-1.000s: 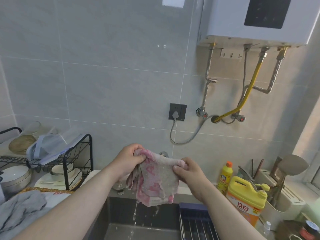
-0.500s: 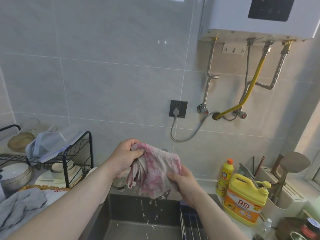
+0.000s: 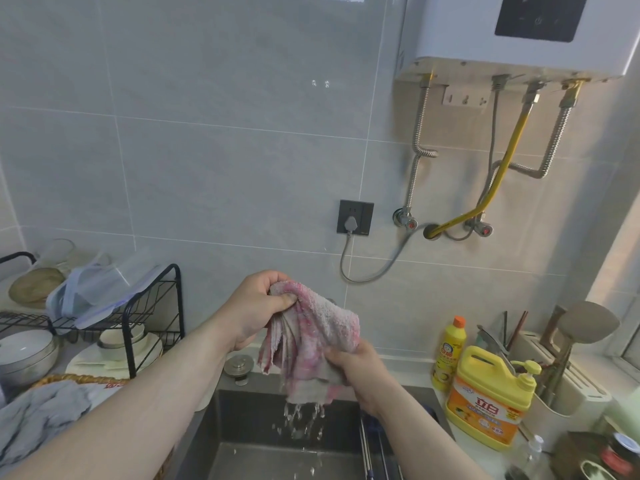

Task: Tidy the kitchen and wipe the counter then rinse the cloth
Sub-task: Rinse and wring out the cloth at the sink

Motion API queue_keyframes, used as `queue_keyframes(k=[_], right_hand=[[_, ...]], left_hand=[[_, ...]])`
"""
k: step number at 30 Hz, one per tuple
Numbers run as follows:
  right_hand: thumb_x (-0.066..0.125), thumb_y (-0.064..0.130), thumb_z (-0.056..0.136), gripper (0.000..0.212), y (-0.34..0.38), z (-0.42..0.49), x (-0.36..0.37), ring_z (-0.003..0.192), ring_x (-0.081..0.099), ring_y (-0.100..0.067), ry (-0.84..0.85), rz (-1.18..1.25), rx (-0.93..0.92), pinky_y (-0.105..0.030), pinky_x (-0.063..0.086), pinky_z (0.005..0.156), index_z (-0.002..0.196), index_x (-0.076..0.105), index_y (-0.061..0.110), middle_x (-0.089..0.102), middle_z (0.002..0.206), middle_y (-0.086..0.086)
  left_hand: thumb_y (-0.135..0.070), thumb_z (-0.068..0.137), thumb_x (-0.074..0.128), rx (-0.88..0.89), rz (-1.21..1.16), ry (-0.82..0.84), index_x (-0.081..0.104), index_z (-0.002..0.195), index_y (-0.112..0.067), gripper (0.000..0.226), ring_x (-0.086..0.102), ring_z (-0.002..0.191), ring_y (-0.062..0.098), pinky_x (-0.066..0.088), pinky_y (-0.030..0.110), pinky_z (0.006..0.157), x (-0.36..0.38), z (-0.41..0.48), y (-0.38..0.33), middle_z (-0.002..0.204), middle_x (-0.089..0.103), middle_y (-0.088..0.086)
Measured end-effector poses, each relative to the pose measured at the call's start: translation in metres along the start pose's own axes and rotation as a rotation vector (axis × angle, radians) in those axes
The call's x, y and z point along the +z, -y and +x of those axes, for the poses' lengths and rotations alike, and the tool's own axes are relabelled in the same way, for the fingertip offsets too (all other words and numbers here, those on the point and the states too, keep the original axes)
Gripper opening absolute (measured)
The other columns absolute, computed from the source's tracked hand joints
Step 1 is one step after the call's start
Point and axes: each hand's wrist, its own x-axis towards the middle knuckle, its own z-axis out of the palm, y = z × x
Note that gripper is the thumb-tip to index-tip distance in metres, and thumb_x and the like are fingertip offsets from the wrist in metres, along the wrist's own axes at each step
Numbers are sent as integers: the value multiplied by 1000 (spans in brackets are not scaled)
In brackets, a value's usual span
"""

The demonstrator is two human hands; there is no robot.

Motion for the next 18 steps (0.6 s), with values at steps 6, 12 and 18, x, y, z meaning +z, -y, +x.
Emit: queue_keyframes(k=[6,12,18], right_hand=[[50,-7,89,35,20,11,-11,64,69,-19,-196,-51,-142,-30,52,50,90,71,20,73,71,-2],[46,-6,94,26,33,19,-2,56,57,-21,-127,260,-90,-23,41,44,97,68,6,67,76,-12],[54,2,94,16,44,25,3,60,62,-20,78,342,9,-28,50,50,108,62,0,63,75,-11]], left_hand=[[9,73,65,59,332,65,62,78,-14,24,59,69,12,50,28,65,-12,-17,17,71,62,-2],[9,74,64,-23,458,282,53,105,-28,50,61,80,-3,46,10,71,0,-34,40,104,61,-5],[-38,59,77,-73,167,501,44,130,-26,79,63,102,12,53,24,85,6,-34,54,117,64,0]])
